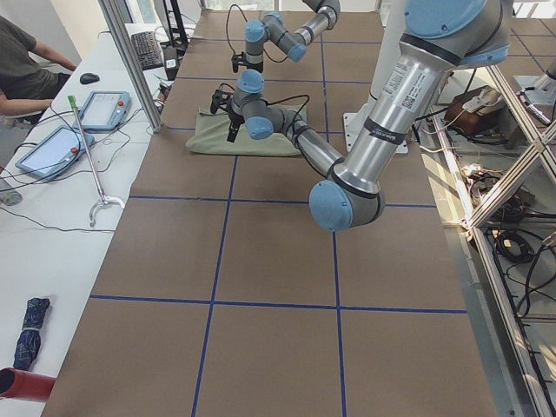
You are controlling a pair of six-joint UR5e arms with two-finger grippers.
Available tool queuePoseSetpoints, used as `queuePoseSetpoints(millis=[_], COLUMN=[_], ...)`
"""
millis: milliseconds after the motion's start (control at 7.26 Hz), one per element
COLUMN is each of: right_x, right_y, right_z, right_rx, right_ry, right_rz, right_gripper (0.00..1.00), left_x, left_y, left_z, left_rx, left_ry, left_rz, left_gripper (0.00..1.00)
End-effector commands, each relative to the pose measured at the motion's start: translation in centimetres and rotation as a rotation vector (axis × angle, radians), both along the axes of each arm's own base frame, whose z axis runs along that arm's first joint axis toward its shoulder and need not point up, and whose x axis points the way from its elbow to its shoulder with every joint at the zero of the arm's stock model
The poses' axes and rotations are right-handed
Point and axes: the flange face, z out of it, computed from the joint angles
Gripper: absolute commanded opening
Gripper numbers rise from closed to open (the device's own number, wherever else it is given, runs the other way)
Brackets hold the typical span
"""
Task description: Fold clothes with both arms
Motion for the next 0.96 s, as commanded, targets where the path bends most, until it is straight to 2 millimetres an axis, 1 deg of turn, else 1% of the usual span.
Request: queuePoseSetpoints(millis=[0,138,276,413,827], right_x=[-2.4,-3.5,-4.4,-4.8,-5.7], right_y=[-6.0,-7.4,-8.1,-8.1,-7.6], right_z=[1.1,1.1,0.2,0.2,2.0], right_rx=[0.041,0.035,0.030,0.022,-0.005], right_ry=[-0.018,-0.012,-0.007,-0.004,0.016], right_rz=[0.012,0.015,0.013,0.014,-0.002], right_gripper=[1.00,1.00,1.00,1.00,1.00], left_x=[-1.0,-1.1,-1.2,-1.3,-1.2], left_y=[-0.7,-0.6,-0.7,-0.8,-0.7], left_z=[-0.2,-0.2,-0.2,-0.3,-0.4], left_rx=[0.017,0.018,0.018,0.019,0.019], left_ry=[0.007,0.008,0.008,0.009,0.012], left_rz=[-0.020,-0.020,-0.021,-0.024,-0.024], left_gripper=[1.00,1.00,1.00,1.00,1.00])
